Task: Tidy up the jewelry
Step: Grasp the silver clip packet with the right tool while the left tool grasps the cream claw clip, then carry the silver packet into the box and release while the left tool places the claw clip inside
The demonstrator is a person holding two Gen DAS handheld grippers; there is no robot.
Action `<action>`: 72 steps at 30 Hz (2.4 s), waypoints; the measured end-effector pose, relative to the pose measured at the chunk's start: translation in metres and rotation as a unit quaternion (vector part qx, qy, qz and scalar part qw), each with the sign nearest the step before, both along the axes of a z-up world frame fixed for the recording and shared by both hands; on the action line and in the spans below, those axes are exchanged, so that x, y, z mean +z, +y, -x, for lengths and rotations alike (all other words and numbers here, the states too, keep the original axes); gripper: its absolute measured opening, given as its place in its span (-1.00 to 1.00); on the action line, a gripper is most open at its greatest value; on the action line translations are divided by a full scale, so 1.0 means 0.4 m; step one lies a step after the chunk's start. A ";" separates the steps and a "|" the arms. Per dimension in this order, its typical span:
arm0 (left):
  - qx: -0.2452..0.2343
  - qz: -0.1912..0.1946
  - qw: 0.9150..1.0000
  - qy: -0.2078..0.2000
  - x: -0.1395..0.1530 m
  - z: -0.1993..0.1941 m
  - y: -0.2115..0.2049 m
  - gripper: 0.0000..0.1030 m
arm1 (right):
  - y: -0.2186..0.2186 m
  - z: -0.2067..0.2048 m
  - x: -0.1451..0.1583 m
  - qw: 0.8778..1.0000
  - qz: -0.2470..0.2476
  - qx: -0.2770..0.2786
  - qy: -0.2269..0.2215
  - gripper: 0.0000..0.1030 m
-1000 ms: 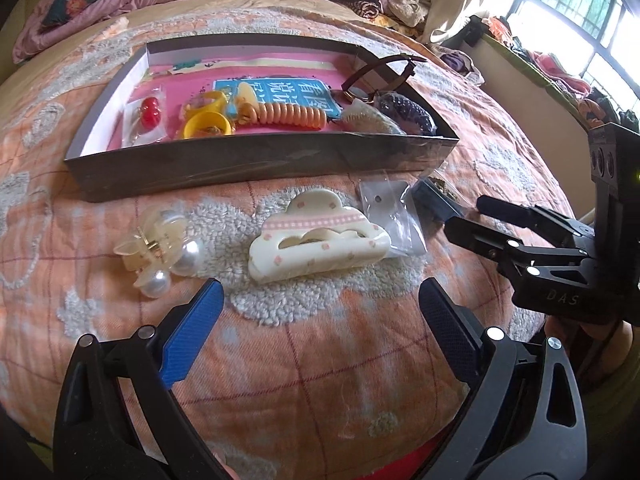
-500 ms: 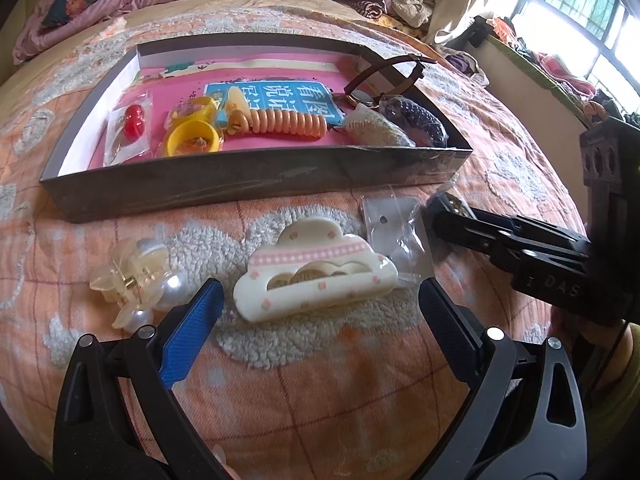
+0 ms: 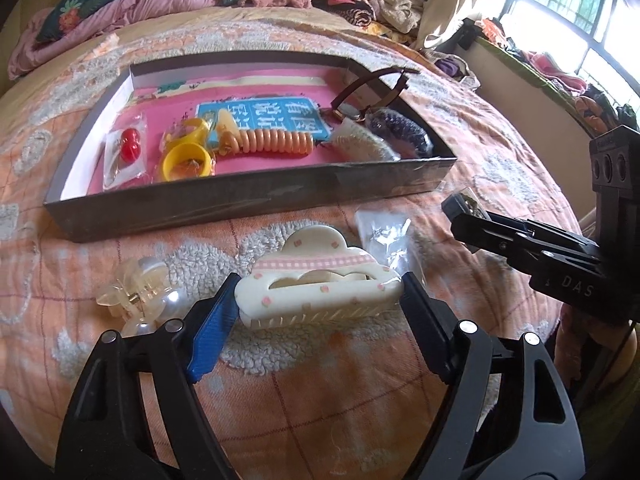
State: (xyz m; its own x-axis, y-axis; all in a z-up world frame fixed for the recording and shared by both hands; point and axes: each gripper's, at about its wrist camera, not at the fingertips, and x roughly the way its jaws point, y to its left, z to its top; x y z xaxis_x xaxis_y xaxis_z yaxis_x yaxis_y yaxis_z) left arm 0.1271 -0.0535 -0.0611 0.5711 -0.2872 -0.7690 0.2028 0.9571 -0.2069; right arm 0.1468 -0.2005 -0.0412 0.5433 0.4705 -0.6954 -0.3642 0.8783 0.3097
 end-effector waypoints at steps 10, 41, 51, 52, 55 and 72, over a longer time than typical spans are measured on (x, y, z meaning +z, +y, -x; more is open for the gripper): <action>0.012 0.020 1.000 -0.010 0.040 0.012 0.042 0.39 | 0.024 0.020 0.037 1.000 0.007 0.007 -0.017 -0.34; 0.029 0.013 0.999 0.021 0.013 -0.018 0.071 0.49 | 0.059 0.029 0.066 0.999 0.015 0.013 -0.032 -0.34; 0.019 -0.017 1.000 0.006 0.002 -0.053 0.047 0.20 | 0.052 0.016 0.075 0.999 0.008 0.009 -0.035 -0.34; 0.019 -0.013 1.000 0.005 0.009 -0.053 0.050 0.20 | 0.051 0.013 0.077 0.999 0.007 0.008 -0.035 -0.34; 0.019 0.009 1.000 -0.006 0.047 -0.054 0.064 0.20 | 0.051 0.004 0.087 0.999 0.005 0.008 -0.039 -0.34; 0.092 0.020 0.994 -0.057 0.168 -0.171 0.224 0.20 | 0.090 -0.087 0.156 0.997 0.018 0.005 -0.081 -0.34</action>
State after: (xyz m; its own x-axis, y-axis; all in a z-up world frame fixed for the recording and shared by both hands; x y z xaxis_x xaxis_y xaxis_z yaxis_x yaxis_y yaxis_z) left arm 0.1957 0.0360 0.0060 0.6991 -0.1981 -0.6870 0.0484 0.9718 -0.2310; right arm 0.1816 -0.1646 0.0214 0.6451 0.4521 -0.6160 -0.4147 0.8843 0.2147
